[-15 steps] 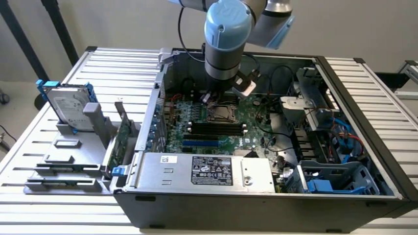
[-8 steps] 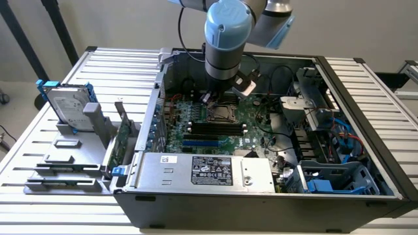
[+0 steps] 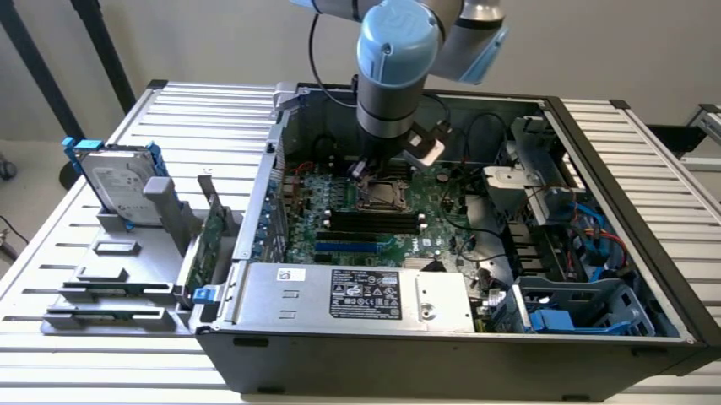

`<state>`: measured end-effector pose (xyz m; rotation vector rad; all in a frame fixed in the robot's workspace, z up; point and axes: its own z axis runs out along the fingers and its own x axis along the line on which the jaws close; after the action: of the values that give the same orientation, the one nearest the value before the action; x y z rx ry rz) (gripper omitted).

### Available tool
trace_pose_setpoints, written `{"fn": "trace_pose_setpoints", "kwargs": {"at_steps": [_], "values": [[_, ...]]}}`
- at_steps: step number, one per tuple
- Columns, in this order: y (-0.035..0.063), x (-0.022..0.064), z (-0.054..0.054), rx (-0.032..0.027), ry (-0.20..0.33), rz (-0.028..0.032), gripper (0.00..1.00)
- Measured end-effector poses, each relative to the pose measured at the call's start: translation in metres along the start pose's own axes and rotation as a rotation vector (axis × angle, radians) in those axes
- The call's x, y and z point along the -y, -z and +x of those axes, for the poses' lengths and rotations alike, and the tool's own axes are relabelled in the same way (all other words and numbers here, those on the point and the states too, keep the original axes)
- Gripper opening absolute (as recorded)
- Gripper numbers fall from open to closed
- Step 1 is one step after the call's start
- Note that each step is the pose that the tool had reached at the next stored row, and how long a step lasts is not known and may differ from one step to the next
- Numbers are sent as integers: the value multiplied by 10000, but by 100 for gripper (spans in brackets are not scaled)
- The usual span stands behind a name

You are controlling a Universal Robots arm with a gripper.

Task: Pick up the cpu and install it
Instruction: 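Install the first cpu locking lever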

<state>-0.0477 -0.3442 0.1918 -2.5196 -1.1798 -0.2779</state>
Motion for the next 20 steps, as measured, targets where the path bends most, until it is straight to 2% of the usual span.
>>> {"fn": "trace_pose_setpoints", "kwargs": {"at_steps": [12, 20], "values": [[-12, -49, 35, 49, -6, -17, 11], [-24, -89, 62, 54, -7, -18, 11]]}}
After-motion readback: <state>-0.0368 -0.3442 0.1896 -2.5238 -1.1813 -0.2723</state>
